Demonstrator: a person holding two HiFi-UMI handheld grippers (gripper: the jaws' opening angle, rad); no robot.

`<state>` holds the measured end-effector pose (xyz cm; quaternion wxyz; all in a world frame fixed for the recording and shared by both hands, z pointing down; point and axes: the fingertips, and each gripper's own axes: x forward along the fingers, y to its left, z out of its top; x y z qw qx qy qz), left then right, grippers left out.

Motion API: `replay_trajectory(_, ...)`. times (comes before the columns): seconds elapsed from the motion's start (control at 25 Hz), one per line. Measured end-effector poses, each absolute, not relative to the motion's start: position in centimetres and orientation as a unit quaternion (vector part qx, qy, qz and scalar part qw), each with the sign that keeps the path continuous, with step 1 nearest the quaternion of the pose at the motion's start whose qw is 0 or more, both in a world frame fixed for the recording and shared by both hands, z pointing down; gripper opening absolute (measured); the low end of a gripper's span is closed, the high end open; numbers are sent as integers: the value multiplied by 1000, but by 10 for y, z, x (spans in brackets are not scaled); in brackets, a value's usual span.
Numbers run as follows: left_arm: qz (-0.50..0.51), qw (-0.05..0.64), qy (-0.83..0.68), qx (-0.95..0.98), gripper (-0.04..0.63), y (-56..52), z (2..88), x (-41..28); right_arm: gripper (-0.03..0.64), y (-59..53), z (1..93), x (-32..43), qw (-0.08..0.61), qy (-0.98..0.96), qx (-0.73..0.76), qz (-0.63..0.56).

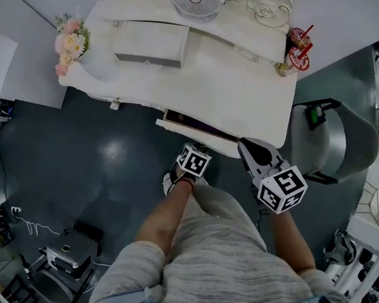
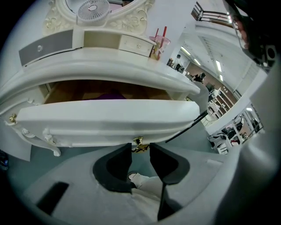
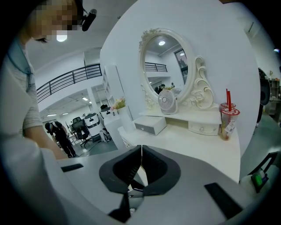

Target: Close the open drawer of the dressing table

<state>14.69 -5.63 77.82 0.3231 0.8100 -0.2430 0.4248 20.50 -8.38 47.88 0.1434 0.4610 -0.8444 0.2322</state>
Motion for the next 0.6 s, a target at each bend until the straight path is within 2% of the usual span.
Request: replay_trajectory(0.6,425,305,-237,819,140,-93,778,164,11,-81,483,227,144,-827,487,239)
